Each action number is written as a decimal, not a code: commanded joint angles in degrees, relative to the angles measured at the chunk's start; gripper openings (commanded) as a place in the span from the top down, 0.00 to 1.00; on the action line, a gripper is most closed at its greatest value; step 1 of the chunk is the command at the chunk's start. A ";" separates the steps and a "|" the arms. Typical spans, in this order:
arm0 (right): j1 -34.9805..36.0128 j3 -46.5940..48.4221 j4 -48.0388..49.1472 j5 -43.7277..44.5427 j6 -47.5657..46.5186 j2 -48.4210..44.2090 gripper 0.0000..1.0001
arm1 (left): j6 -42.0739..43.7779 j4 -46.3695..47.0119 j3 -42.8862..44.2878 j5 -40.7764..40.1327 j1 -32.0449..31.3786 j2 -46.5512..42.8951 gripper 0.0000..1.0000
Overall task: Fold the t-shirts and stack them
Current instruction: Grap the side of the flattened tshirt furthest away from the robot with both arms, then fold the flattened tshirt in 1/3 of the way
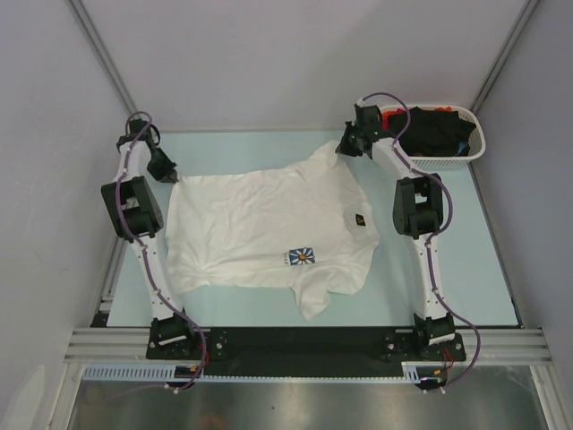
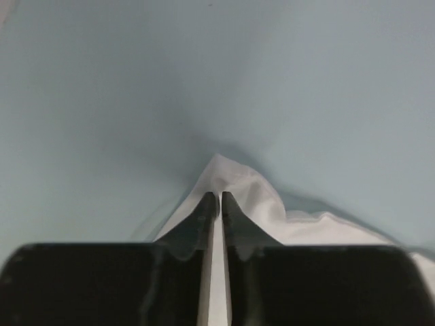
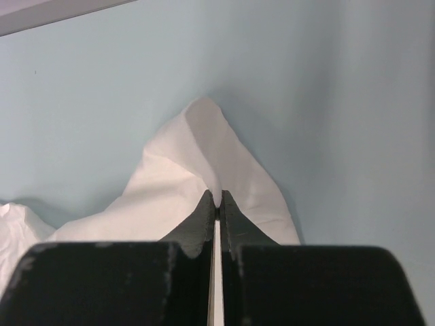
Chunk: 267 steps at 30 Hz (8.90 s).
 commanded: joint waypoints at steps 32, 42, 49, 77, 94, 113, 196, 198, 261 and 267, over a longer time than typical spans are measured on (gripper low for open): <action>-4.01 -0.52 -13.72 -15.51 5.80 -18.63 1.00 | 1.02 -9.20 -20.25 -1.22 1.39 -24.40 1.00; -4.97 -18.33 -20.51 -12.35 6.33 -28.46 1.00 | -2.14 -11.31 -26.42 -1.74 2.18 -25.90 1.00; -6.56 -27.75 -20.16 -8.84 5.63 -33.30 1.00 | -2.85 -13.42 -22.38 -3.14 4.20 -24.32 1.00; -6.38 -33.83 -29.56 -7.43 2.90 -27.68 1.00 | -0.92 -14.12 -25.18 -5.25 6.75 -17.20 1.00; -3.92 -37.17 -31.49 -6.54 2.81 -23.91 0.95 | 0.31 -12.72 -28.87 -4.73 6.75 -18.85 0.08; 1.26 -24.70 -35.46 9.71 1.23 -31.19 0.46 | 1.28 -0.33 -28.52 3.08 -2.03 -36.80 0.00; 0.74 -9.66 -19.19 11.74 -6.42 -16.78 0.59 | -2.15 -8.50 -4.27 -6.05 -4.15 -2.78 1.00; 0.65 -9.49 -19.36 11.12 -6.24 -17.57 0.59 | -1.97 -8.68 -4.27 -6.05 -4.15 -2.69 1.00; 0.03 4.93 -6.55 6.37 -3.34 -2.28 1.00 | -8.03 -3.59 13.75 0.36 -5.90 2.32 1.00; 0.30 12.98 -3.45 7.17 -4.74 2.80 1.00 | -10.05 -1.38 15.86 1.95 -5.73 4.07 1.00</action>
